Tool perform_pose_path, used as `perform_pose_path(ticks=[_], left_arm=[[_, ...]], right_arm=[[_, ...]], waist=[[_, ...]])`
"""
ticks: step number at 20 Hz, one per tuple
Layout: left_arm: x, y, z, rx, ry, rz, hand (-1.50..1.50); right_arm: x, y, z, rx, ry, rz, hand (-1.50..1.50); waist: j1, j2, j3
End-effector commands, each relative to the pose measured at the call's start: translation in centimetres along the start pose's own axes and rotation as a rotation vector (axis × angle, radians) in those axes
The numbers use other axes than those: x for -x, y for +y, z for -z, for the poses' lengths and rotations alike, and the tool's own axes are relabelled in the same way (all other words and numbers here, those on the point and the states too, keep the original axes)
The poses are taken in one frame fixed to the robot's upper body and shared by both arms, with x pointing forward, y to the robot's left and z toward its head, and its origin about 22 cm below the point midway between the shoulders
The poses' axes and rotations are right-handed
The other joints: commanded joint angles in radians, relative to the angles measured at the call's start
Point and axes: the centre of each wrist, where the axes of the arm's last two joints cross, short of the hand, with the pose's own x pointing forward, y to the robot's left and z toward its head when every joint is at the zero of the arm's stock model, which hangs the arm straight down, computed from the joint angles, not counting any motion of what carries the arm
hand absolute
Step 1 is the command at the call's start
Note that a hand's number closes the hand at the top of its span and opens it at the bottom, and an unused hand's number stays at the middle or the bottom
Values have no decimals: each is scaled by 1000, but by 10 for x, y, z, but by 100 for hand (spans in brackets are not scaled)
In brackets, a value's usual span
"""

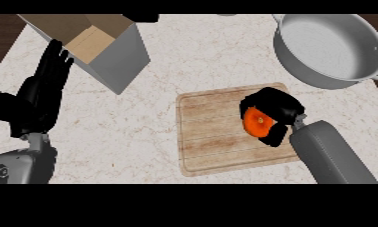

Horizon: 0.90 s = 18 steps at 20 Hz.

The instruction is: Pick the squash from the cutting board and place it in the pot

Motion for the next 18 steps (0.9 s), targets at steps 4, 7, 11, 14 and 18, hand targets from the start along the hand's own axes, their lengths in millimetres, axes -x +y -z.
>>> perform_pose_path(ticks=[4, 7, 11, 14, 18], left_arm=[[6, 8, 17, -11, -2, -18, 0], [4, 17, -4, -49, 10, 9, 0], [-1, 11, 3, -54, 4, 5, 0], [-7, 7, -1, -50, 9, 9, 0], [-1, 17, -1, -52, 27, -4, 0]], right_arm=[[-3, 16, -24, -26, -84, -28, 150], [-16, 46, -73, -105, -266, -88, 150], [-25, 56, -128, -120, -356, -161, 150], [-20, 35, -167, -49, -356, -100, 150], [-6, 2, -190, 249, -372, 29, 150]], waist=[[-10, 3, 2], [-40, -8, 2], [-45, -6, 2], [-32, -3, 2], [-45, -5, 1]])
